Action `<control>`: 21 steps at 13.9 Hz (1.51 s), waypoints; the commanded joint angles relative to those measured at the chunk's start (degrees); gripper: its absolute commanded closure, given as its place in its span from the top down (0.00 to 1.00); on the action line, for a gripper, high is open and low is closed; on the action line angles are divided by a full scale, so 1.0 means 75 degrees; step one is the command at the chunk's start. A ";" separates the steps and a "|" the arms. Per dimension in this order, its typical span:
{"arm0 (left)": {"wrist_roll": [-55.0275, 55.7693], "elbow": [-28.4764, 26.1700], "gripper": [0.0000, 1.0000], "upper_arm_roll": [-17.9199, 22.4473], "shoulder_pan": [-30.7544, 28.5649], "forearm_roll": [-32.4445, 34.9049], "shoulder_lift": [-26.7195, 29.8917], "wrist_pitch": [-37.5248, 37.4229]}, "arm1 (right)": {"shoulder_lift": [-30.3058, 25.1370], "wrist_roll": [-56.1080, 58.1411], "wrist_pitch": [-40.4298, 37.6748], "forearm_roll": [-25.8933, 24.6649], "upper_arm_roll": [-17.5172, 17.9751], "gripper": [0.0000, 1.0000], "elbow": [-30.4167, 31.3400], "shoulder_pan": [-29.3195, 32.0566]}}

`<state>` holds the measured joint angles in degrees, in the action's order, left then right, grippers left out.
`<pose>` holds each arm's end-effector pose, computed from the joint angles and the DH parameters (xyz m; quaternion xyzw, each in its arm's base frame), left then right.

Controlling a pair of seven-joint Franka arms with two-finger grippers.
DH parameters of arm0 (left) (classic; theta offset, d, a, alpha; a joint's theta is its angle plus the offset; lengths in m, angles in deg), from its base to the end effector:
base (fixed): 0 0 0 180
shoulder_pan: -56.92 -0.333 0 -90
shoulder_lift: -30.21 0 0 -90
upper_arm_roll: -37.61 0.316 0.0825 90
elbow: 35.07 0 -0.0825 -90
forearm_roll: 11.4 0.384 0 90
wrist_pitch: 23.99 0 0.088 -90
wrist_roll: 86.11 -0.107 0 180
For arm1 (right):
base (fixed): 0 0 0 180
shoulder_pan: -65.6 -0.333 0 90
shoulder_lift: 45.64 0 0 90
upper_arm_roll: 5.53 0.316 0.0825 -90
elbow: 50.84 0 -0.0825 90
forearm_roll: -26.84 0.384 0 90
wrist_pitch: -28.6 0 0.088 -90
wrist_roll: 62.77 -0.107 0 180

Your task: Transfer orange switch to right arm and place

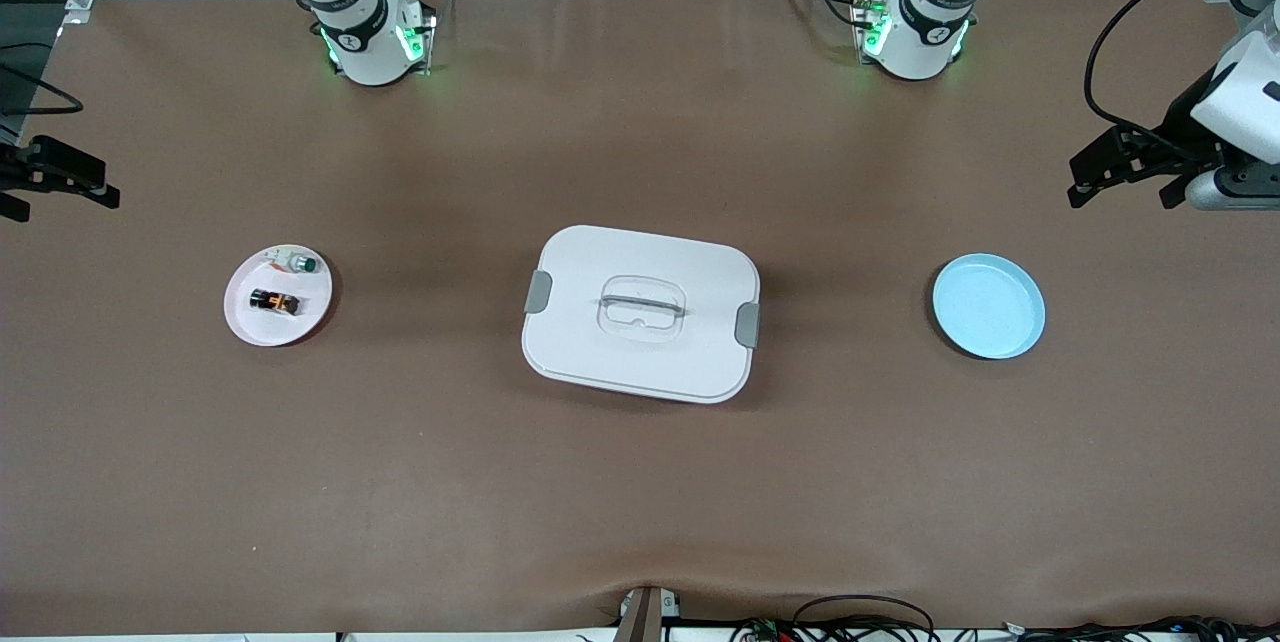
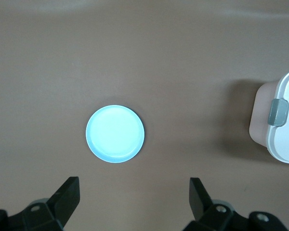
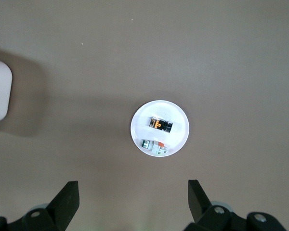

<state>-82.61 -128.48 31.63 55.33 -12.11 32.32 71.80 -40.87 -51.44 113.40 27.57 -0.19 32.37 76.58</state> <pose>0.5510 -0.0446 0.6257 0.9992 -0.0074 0.0387 0.0069 0.5683 -0.0571 0.6255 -0.9983 -0.0500 0.0258 0.0142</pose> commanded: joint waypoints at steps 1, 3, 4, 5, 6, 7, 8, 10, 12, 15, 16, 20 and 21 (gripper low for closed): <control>0.0014 0.0172 1.00 -0.0081 -0.0068 0.0154 -0.0082 -0.0080 | -0.0120 -0.0713 -0.0116 0.0160 -0.0510 1.00 -0.0055 -0.0594; 0.0014 0.0172 1.00 -0.0081 -0.0068 0.0154 -0.0082 -0.0080 | -0.0191 -0.0773 -0.0116 0.0160 -0.0980 1.00 -0.0043 -0.0970; 0.0014 0.0172 1.00 -0.0070 -0.0068 0.0154 -0.0082 -0.0091 | -0.0191 -0.0773 -0.0116 0.0160 -0.1039 1.00 -0.0055 -0.0983; 0.0014 0.0172 1.00 -0.0081 -0.0068 0.0154 -0.0082 -0.0091 | -0.0179 -0.0762 -0.0116 0.0160 -0.1040 1.00 -0.0078 -0.0983; 0.0014 0.0172 1.00 -0.0081 -0.0068 0.0165 -0.0082 -0.0080 | -0.0179 -0.0750 -0.0104 0.0137 -0.1028 1.00 -0.0148 -0.1030; 0.0014 0.0172 1.00 -0.0070 -0.0068 0.0154 -0.0082 -0.0080 | -0.0167 -0.0750 -0.0127 0.0044 -0.1040 1.00 -0.0276 -0.1123; 0.0026 0.0172 1.00 -0.0070 -0.0068 0.0154 -0.0082 -0.0080 | -0.0167 -0.0727 -0.0209 0.0089 -0.1052 1.00 -0.0301 -0.1147; 0.0026 0.0172 1.00 -0.0081 -0.0068 0.0166 -0.0082 -0.0091 | -0.0155 -0.0703 -0.0734 0.0160 -0.1040 1.00 -0.0278 -0.1194; 0.0026 0.0172 1.00 -0.0081 -0.0068 0.0154 -0.0082 -0.0091 | -0.0167 -0.0761 -0.0772 0.0148 -0.1052 1.00 -0.0278 -0.1358; 0.0026 0.0172 1.00 -0.0081 -0.0068 0.0154 -0.0094 -0.0080 | -0.0167 -0.0750 -0.0772 0.0044 -0.1075 1.00 -0.0301 -0.1370; 0.0014 0.0172 1.00 -0.0081 -0.0080 0.0165 -0.0082 -0.0080 | -0.0167 -0.0692 -0.0761 0.0008 -0.1075 1.00 -0.0313 -0.1370; 0.0026 0.0172 1.00 -0.0081 -0.0068 0.0154 -0.0082 -0.0080 | -0.0144 -0.0550 -0.0726 -0.0191 -0.1017 1.00 -0.0313 -0.1394; 0.0026 0.0172 1.00 -0.0081 -0.0057 0.0154 -0.0082 -0.0080 | -0.0144 -0.0550 -0.0702 -0.0192 -0.1005 1.00 -0.0325 -0.1394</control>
<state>-82.61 -128.47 31.63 55.22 -12.11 32.27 71.80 -41.77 -55.92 108.47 27.23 -7.37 30.70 67.01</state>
